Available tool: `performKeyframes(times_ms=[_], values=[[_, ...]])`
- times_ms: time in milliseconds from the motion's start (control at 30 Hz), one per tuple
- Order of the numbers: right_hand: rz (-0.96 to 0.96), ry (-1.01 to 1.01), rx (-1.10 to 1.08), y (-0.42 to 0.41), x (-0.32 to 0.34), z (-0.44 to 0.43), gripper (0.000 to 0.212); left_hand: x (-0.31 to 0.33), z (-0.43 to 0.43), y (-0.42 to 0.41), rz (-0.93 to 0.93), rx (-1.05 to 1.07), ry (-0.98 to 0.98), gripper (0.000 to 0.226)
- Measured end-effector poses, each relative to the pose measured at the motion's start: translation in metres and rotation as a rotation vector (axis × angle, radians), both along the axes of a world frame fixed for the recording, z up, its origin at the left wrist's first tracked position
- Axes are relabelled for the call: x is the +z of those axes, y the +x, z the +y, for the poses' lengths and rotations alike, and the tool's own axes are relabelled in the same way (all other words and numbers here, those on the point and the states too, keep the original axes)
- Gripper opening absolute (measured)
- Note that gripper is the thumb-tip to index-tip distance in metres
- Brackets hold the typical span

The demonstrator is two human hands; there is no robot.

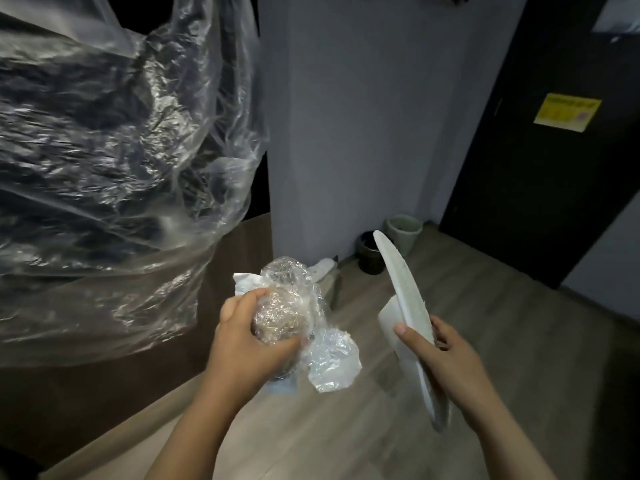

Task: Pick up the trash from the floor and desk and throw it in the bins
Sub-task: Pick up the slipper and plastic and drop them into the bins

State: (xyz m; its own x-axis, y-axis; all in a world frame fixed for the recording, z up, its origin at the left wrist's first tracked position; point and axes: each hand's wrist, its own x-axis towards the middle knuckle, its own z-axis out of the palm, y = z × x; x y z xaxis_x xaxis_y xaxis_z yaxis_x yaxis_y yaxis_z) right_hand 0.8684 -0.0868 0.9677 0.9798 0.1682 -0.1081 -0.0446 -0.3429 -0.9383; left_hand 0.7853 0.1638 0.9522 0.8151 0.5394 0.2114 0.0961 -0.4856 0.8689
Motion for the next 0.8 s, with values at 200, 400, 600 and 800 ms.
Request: performKeyframes(times_ms=[200,400,600,800], values=[[-0.014,-0.064,-0.084,0.107,0.021,0.011,0.037,0.004,0.021,0.129,0.002,-0.073,-0.031,0.075],[0.009,-0.058,-0.177,0.199,0.011,-0.006,0.031,-0.001,0.007,0.243,0.074,-0.214,0.010,0.073],[0.026,-0.043,-0.242,0.314,-0.013,-0.034,0.047,-0.013,-0.009,0.367,0.061,-0.263,0.029,0.064],[0.041,-0.044,-0.251,0.438,-0.012,-0.064,0.052,-0.014,-0.034,0.490,0.077,-0.276,0.070,0.076]])
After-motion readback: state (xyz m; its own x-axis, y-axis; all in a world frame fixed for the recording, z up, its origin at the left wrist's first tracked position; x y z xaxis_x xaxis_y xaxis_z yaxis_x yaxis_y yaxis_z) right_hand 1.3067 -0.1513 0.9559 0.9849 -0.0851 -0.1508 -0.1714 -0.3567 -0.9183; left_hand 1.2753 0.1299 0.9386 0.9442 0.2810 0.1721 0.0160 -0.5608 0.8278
